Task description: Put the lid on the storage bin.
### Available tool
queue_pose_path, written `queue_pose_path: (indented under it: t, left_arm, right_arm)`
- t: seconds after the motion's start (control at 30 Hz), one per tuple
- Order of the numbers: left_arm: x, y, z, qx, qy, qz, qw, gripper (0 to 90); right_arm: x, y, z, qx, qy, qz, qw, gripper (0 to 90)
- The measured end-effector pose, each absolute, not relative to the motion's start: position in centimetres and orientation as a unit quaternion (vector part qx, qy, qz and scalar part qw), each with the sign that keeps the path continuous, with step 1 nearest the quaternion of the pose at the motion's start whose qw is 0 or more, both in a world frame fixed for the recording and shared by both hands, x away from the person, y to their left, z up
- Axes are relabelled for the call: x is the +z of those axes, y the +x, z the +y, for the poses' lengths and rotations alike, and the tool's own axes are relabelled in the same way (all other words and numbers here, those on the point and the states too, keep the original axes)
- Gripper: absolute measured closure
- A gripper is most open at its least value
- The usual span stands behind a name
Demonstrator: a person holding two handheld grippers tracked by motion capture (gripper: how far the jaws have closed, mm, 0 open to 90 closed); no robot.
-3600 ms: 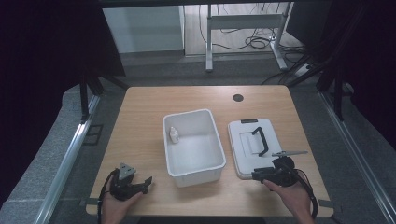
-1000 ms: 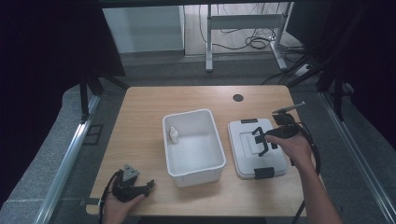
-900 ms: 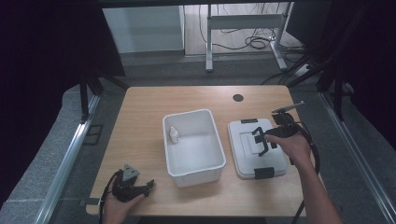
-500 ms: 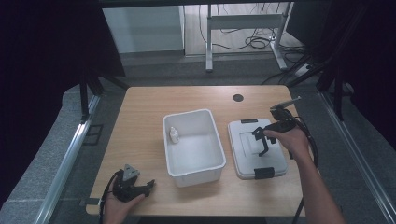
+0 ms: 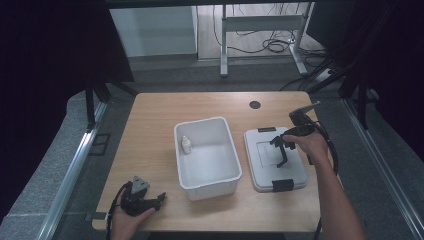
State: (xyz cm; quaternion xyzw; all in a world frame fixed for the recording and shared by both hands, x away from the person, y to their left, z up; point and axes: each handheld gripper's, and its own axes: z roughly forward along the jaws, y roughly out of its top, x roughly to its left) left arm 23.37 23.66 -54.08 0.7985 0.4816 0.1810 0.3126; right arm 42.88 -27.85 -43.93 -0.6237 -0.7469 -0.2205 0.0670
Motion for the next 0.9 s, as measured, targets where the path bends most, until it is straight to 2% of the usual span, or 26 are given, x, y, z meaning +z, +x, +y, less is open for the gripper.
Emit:
queue_pose_path:
  t: [0.43,0.63,0.9]
  left_arm:
    - [-54.1,23.4,23.6,0.181,0.798,0.481,0.313,19.9]
    - [-54.1,23.4,23.6,0.181,0.798,0.481,0.314,19.9]
    - [-54.1,23.4,23.6,0.180,0.799,0.481,0.315,19.9]
  right_arm:
    - [-45.9,43.3,-28.0,-0.184,-0.628,-0.751,0.088,67.7]
    - [-46.0,43.3,-27.9,-0.174,-0.637,-0.745,0.094,82.8]
    - [-45.9,43.2,-27.8,-0.175,-0.646,-0.736,0.098,85.0]
